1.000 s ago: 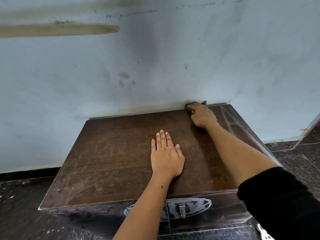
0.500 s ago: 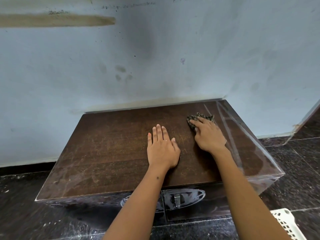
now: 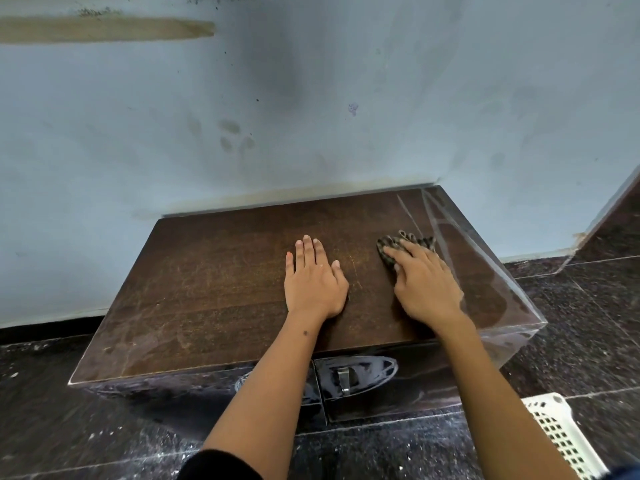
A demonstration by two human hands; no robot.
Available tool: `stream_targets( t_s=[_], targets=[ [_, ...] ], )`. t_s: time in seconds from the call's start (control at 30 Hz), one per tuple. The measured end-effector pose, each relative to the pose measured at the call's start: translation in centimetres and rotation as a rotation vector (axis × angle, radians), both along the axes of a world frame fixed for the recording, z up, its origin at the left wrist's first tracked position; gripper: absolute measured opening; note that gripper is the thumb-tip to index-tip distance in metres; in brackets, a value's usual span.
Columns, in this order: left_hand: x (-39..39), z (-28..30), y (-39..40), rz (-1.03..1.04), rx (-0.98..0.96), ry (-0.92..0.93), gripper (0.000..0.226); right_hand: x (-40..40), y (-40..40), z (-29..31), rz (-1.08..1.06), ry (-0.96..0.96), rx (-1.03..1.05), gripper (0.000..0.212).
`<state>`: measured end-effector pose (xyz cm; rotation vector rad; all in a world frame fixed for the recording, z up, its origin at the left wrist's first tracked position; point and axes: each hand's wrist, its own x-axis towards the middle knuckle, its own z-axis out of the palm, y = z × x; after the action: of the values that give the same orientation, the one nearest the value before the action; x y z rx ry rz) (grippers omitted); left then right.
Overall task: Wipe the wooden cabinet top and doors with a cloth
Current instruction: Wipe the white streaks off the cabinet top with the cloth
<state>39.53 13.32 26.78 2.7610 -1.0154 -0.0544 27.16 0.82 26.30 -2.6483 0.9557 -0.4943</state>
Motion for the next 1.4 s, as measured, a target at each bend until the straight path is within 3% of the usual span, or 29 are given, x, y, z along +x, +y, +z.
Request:
stream_targets(
  t_s=[0.2,0.43,0.7,0.9,1.07,1.4],
  targets=[
    [-0.4,0.6,0.2,0.000,0.044,0.031,0.061,3.2,-2.9,2.4,0.074,0.102,0.066,0.043],
    [-1.2,0.2,0.4,0.001,0.094,0.031,0.062,-4.4,2.4,0.0,0.024,0.005,-0.021,0.041],
    [-5.1,-0.1,0.3,-0.035,0.063,0.001,0.066,0.0,-0.9,2.5,0.066,0.074,0.060,0.043],
    [-5.5,0.0,0.1,-0.079,0.068,0.003,0.066,-4.6,2.1,-0.1,0.000,-0.023,-0.040,0.040],
    [-5.9,0.6,-1.9,-0.101,0.097,0.068,0.068,-2.0,-1.2,1.6,0.023,0.052,0.052,0.042],
    [-5.8,-0.2,-2.5,-0.191,0.059,-0.074,0.064,-6.2,1.6,0.2,-0.049,-0.026,-0.014,0.041]
  ],
)
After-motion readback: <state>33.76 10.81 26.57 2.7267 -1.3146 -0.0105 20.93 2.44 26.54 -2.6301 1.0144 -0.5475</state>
